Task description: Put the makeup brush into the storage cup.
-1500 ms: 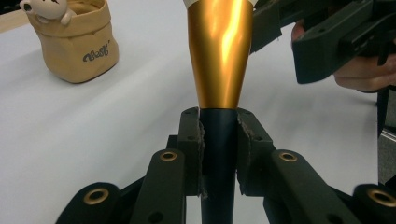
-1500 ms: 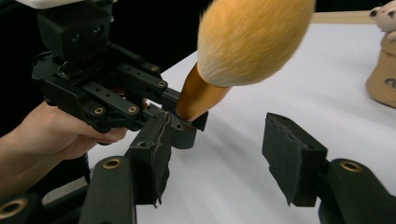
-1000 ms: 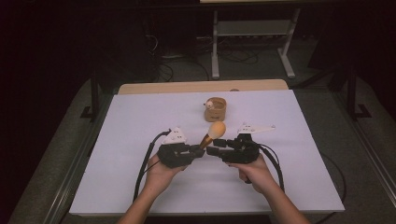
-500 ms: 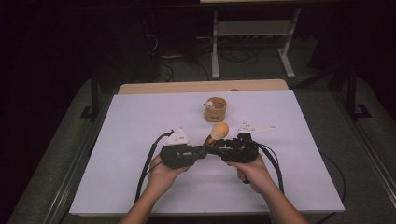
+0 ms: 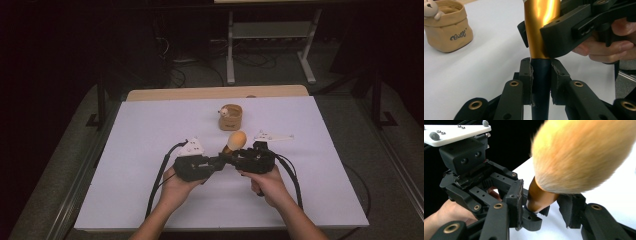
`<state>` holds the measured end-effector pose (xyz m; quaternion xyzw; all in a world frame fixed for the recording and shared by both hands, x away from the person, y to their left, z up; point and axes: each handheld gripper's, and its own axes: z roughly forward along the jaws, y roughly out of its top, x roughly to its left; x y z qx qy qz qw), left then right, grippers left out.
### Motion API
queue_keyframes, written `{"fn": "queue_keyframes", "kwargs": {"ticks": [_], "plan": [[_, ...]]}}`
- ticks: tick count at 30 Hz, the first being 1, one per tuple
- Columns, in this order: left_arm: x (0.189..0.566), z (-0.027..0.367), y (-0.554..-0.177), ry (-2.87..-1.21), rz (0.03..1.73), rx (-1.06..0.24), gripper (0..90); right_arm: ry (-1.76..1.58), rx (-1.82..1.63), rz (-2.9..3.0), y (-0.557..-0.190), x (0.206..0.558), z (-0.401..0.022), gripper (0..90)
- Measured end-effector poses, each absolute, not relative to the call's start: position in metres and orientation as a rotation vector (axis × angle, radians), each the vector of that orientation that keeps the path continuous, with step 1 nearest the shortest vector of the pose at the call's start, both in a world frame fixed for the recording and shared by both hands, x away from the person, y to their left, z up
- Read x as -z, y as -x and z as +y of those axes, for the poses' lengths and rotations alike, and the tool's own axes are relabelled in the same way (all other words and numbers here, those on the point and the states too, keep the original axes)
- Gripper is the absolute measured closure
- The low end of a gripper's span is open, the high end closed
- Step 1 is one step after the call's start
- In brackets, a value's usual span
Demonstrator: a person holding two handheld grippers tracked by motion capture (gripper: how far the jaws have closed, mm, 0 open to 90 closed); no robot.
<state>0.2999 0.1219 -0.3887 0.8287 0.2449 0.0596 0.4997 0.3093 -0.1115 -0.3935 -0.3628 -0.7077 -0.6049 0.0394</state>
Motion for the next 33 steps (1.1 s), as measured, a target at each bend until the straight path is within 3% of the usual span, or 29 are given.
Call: {"fn": "queue_keyframes", "kwargs": {"ticks": [27, 33], "plan": [[0.3916, 0.1192, -0.3006, -2.007, 0.572, -0.141, 73.1, 1.103, 1.889, -2.209, -0.3067, 0.3914, -0.1088, 62.8], [0.3911, 0.1201, -0.3007, -2.005, 0.574, -0.15, 67.3, 1.093, 1.89, -2.238, -0.3055, 0.3906, -0.1089, 63.1]]}}
